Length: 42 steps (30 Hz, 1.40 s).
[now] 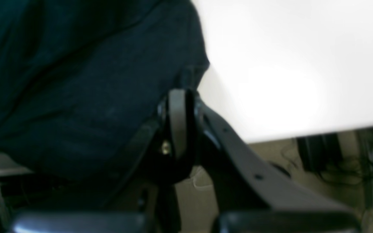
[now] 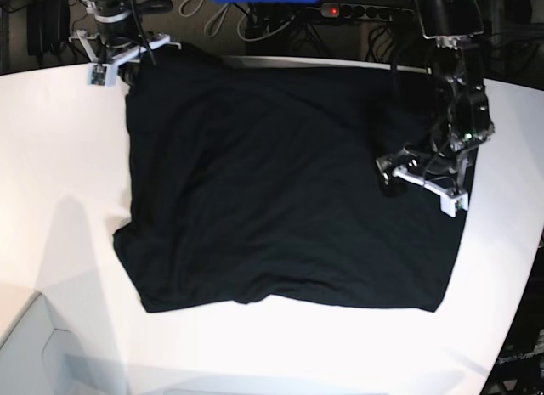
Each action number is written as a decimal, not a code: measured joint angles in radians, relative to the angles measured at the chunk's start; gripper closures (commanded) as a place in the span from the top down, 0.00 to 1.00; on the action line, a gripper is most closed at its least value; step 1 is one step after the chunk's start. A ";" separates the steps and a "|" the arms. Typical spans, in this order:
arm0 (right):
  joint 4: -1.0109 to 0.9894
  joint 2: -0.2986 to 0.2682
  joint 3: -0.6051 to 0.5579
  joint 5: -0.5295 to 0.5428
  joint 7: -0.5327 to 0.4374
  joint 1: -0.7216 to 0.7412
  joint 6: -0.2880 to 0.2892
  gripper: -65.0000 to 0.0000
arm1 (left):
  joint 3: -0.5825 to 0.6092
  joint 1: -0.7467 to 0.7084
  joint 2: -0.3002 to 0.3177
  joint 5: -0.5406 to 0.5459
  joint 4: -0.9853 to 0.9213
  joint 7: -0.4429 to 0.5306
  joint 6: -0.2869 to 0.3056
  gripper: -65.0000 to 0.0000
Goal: Layout the t-shirt on the table in an organized manner, then fold the t-shirt properly
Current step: 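Drag the pinched fabric with the right gripper to smooth the shirt, then grasp the shirt edges with both grippers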
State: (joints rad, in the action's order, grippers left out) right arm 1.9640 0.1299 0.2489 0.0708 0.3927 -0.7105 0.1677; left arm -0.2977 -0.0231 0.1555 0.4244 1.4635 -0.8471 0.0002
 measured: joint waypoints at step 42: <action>0.012 -0.067 0.168 0.084 0.002 -0.111 0.000 0.32 | -0.005 0.059 0.019 -0.117 -0.123 0.065 0.026 1.00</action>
State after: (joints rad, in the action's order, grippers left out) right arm 1.9762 0.0628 0.4168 0.1543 0.3943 -0.8211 0.1677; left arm -0.3027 0.0357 0.1745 0.3073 1.3403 -0.7822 0.0265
